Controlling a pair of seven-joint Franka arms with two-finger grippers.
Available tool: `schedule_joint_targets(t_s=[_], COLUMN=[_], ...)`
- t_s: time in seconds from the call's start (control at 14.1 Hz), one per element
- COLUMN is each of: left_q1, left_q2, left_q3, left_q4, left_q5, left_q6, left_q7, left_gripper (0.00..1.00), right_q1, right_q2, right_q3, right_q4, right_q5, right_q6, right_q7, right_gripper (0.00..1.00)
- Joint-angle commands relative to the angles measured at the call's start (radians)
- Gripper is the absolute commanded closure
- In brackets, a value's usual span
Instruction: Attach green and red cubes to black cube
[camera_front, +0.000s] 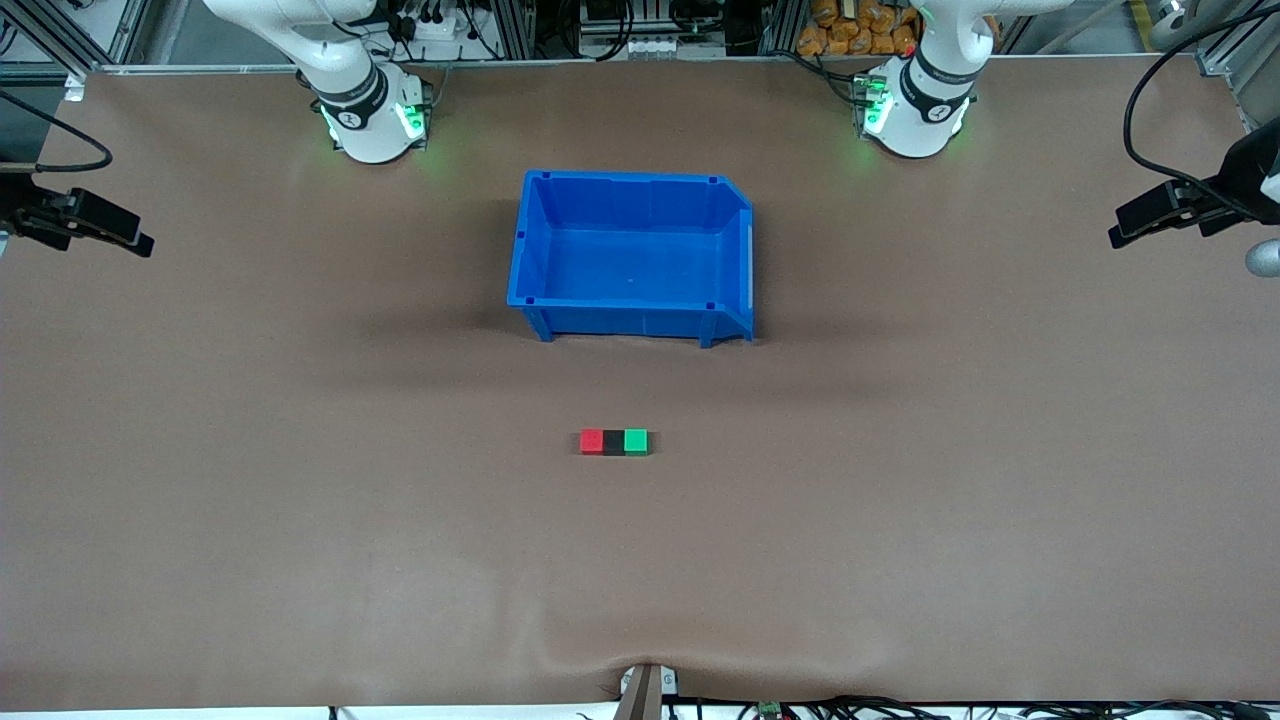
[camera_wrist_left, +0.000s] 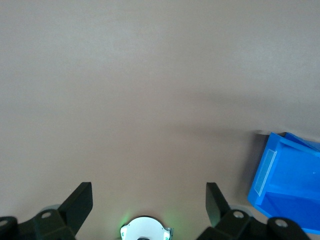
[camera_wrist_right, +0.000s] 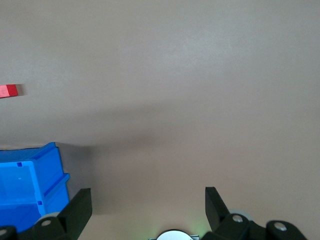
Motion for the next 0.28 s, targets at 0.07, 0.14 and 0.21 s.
schedule_joint_targets(t_s=[0.07, 0.14, 0.21], left_q1=[-0.001, -0.001, -0.001], left_q2=[-0.008, -0.008, -0.008], left_q3=[-0.004, -0.004, -0.004], left_q4=[0.016, 0.016, 0.016], left_q5=[0.027, 0.027, 0.027], left_q6=[-0.022, -0.022, -0.023], left_q7=[0.022, 0.023, 0.023], left_gripper=[0.00, 0.00, 0.00], right_q1=[-0.001, -0.001, 0.001], right_q2=[0.012, 0.012, 0.012], right_q3=[-0.003, -0.005, -0.005], right_q4=[0.033, 0.033, 0.032], right_q5=[-0.010, -0.010, -0.007], right_q6=[-0.016, -0.016, -0.016], right_q7=[0.017, 0.017, 0.019], right_gripper=[0.00, 0.00, 0.00])
